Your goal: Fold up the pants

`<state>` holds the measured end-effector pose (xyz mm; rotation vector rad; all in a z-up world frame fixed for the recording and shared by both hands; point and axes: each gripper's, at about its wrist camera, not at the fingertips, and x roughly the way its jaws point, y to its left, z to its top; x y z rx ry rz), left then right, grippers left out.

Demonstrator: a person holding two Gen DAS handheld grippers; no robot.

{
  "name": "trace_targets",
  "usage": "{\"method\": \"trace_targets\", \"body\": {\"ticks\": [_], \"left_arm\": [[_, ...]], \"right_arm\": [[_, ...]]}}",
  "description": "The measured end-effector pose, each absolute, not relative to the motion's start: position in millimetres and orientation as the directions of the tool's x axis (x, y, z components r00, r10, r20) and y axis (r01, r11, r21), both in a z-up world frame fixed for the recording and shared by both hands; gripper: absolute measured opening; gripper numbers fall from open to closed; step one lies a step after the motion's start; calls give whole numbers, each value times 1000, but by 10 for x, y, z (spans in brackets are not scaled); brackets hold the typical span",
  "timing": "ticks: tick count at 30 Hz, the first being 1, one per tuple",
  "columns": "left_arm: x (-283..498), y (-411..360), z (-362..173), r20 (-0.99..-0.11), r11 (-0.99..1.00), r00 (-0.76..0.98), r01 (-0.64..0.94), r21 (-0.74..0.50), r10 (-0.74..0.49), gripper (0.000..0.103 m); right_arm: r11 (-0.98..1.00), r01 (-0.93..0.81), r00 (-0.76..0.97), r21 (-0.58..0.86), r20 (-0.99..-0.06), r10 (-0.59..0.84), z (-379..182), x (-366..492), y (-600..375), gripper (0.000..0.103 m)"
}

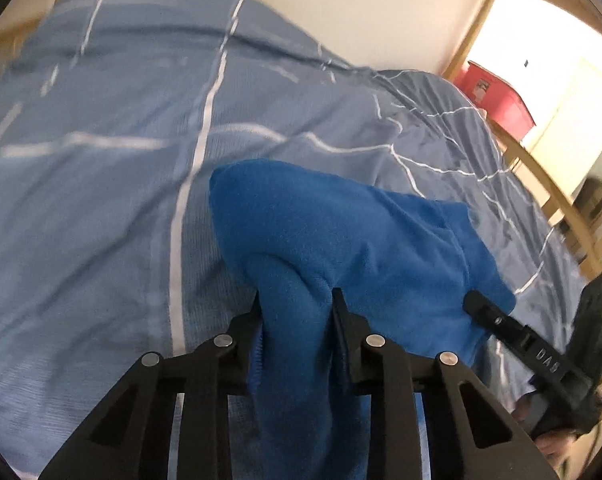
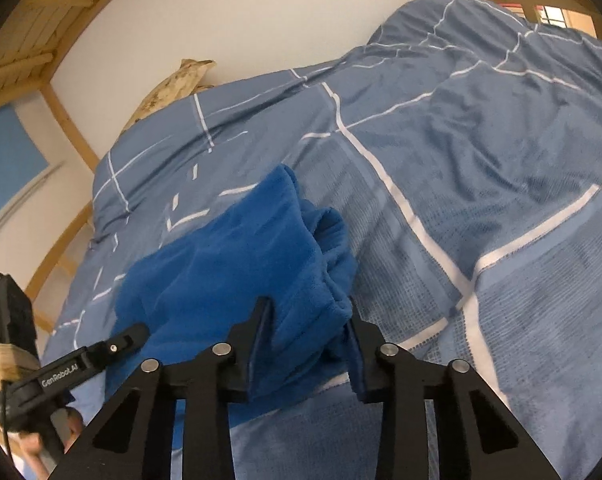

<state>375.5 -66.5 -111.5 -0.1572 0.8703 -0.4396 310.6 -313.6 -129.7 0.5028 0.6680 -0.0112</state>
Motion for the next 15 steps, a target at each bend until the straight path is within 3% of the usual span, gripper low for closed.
{"method": "trace_targets", "body": {"ticks": [8,15], "left_arm": [[3593,-406,-730,-666,903,614,338,-265,-425,28],[3358,337,-393,-643,931,676,306,-199,-359,28]], "right_arm": [[904,115,814,413,-561,153,-938,2958,-2905,32],[922,21,837,386,-512,196,-613,2845,-2229,32]]}}
